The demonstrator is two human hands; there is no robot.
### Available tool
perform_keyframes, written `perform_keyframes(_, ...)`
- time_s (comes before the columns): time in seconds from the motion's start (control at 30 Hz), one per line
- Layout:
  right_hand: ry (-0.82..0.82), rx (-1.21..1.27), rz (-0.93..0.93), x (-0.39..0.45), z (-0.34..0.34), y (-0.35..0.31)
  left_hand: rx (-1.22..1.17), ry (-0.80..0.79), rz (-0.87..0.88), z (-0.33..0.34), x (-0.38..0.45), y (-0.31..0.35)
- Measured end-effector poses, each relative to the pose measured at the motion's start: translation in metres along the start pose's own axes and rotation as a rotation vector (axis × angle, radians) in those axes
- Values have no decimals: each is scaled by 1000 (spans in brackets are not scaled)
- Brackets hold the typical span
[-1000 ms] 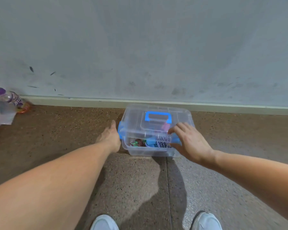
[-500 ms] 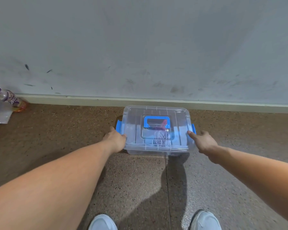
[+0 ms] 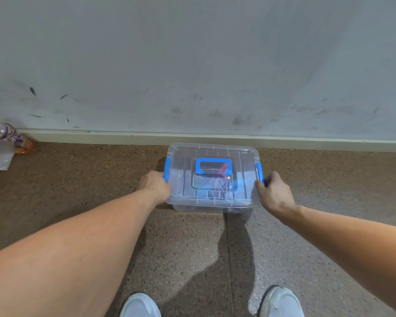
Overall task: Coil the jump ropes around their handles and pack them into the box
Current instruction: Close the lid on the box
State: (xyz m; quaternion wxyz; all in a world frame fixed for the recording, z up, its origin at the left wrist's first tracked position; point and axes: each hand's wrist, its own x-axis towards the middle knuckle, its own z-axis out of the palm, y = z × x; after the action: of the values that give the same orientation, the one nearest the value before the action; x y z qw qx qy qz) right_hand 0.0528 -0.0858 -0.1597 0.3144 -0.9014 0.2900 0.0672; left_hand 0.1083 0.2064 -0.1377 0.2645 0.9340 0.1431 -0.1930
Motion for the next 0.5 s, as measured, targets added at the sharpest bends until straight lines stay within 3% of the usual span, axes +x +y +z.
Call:
perform_keyframes(0.13,12,35,14,-1,4,-3,-150,-20,-104,9,-2,1)
perform_keyframes(0.27,54,181,79,8,14,-10,-179,69,-60,17,13,1)
perform_keyframes(0.5,115,201,92,51,20,-37,-245,112,-52,16,44,9)
